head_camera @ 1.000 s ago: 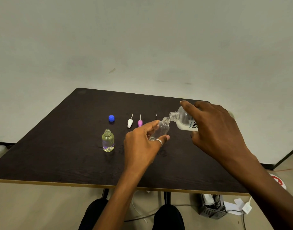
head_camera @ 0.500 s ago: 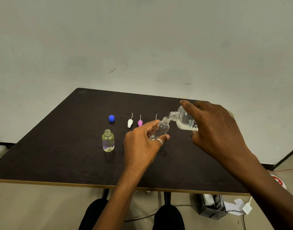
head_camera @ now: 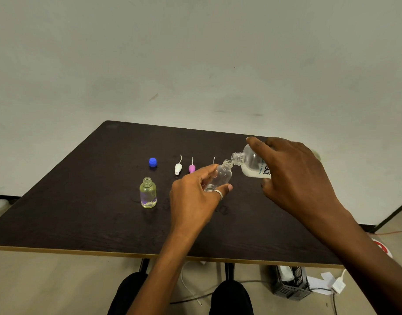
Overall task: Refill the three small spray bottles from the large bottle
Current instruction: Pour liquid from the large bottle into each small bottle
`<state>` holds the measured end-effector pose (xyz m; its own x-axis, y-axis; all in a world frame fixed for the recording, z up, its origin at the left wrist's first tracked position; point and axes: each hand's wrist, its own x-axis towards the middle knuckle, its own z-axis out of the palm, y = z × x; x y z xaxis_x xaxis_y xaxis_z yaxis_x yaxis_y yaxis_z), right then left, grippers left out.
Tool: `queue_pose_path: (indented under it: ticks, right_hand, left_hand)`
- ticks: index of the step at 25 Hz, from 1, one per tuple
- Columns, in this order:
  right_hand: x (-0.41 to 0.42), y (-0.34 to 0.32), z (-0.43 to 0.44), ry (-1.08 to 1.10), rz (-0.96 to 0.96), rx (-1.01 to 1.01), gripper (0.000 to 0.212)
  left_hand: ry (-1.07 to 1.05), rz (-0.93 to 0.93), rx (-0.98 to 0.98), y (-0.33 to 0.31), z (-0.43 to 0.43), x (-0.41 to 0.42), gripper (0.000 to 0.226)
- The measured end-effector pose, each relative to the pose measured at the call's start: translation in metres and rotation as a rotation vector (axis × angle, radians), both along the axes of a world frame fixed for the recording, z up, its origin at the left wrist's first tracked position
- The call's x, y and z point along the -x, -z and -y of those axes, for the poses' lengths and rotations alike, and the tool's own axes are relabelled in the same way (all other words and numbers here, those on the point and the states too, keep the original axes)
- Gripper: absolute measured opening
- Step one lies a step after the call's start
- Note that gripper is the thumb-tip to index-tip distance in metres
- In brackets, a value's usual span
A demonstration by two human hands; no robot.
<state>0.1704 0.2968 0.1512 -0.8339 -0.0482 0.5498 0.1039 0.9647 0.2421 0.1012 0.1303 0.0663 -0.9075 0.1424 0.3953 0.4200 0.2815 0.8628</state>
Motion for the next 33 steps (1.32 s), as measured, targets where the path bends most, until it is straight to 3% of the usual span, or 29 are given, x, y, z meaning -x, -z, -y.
queue_pose_path:
  ticks: [33]
  right_hand:
    - [0.0021, -0.0009, 0.0004, -0.008, 0.013, 0.01, 0.083]
  left_hand:
    - [0.007, 0.001, -0.032, 0.0008, 0.0015, -0.001, 0.059]
